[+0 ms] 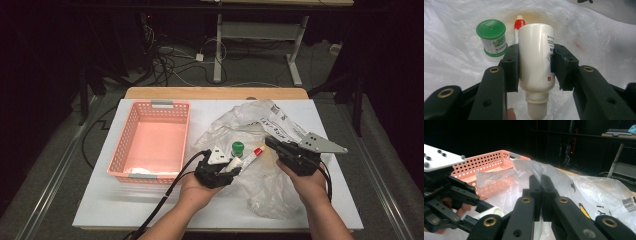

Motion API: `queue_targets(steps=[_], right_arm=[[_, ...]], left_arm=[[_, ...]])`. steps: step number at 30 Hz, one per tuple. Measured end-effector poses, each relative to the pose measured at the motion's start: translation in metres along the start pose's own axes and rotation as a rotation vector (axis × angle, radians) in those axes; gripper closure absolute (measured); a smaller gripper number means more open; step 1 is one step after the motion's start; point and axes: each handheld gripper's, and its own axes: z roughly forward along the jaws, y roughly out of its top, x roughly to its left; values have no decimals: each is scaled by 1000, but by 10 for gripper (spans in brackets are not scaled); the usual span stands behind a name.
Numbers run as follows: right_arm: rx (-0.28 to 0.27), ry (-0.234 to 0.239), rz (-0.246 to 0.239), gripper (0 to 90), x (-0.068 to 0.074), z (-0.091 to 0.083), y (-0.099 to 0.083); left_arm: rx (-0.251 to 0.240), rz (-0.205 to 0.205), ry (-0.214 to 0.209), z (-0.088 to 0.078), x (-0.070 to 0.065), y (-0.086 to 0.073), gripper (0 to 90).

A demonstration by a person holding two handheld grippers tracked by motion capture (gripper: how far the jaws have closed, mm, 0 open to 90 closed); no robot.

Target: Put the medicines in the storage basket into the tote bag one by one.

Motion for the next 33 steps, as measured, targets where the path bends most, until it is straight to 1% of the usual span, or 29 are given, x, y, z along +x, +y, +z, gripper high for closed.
queue_targets(steps=[6,17,20,22,27,29,32,33], right_arm=[[-1,-2,3,900,-1,0,0],[-6,-3,4,900,-2,-1,1],[-7,-4,4,900,-2,-1,1],[-6,-6,6,900,-2,-1,1],[-8,-6,7,900,-3,-1,1],[-9,-7,7,900,-4,-1,1],[-9,-7,6,900,-4,-1,1],[-9,-6,7,900,-4,-1,1]], left_arm=[[6,3,-10,18,-1,6,582],[7,-8,-22,45,-3,16,582],[14,-3,-16,52,-4,19,582],[19,8,-10,56,-4,22,582],[15,-2,-12,65,-4,28,581],[22,5,-2,69,-4,30,581],[36,-2,3,77,-3,32,581],[40,-3,11,79,-3,32,581]])
